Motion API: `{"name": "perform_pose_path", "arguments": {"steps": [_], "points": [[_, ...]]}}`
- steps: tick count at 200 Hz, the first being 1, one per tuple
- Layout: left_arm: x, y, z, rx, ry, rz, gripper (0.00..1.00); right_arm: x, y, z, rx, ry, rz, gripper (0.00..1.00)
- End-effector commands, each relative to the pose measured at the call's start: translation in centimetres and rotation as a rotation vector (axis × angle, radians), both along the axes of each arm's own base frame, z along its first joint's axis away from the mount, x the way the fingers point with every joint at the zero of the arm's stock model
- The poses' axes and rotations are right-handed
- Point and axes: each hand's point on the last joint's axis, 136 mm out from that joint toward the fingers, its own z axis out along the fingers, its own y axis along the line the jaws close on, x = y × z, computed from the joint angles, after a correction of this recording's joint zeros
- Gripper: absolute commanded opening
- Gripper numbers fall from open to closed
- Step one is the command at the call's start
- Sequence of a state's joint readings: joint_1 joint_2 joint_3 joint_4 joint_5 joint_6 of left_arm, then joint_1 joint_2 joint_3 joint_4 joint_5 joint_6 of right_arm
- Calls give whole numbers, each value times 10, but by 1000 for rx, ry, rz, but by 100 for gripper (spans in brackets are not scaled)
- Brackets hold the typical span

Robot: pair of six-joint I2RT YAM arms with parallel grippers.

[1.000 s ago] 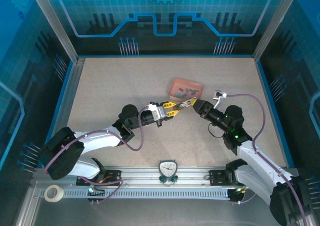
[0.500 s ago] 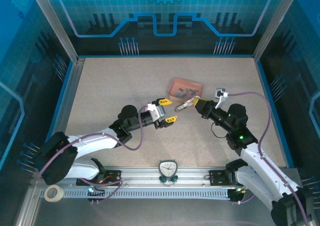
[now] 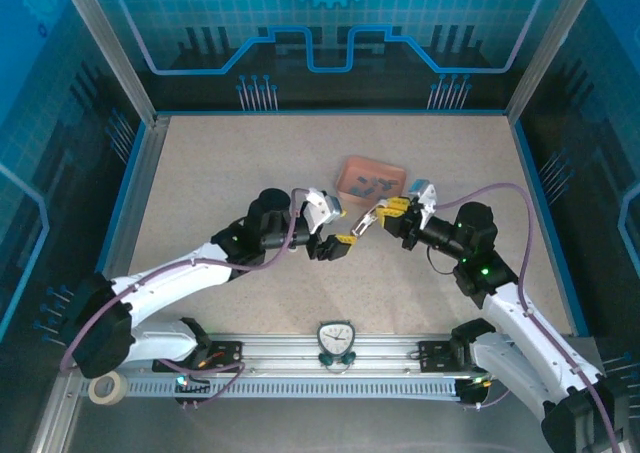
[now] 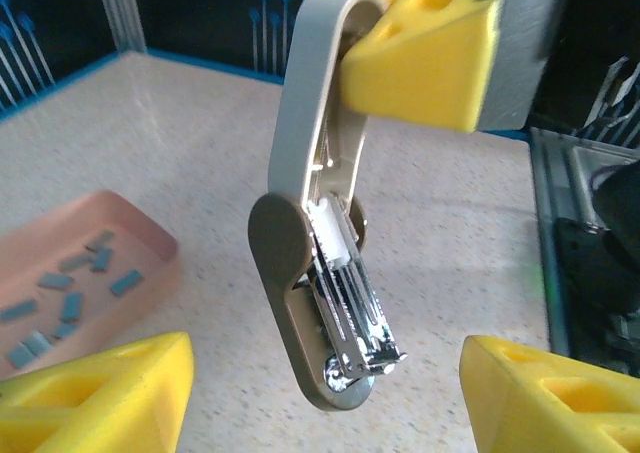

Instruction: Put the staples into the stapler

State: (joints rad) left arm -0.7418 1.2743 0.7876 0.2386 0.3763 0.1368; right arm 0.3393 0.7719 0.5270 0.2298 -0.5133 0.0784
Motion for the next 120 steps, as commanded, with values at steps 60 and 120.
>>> {"name": "perform_pose_path", "arguments": {"steps": [60,120], "points": [[-5,-23,-5,-66,211,-83,61,-25,16,16,-21,-199,180,16],[-8,-24,-4,-80,203,-113,40,-27,17,15,-37,-213,192,16]]}}
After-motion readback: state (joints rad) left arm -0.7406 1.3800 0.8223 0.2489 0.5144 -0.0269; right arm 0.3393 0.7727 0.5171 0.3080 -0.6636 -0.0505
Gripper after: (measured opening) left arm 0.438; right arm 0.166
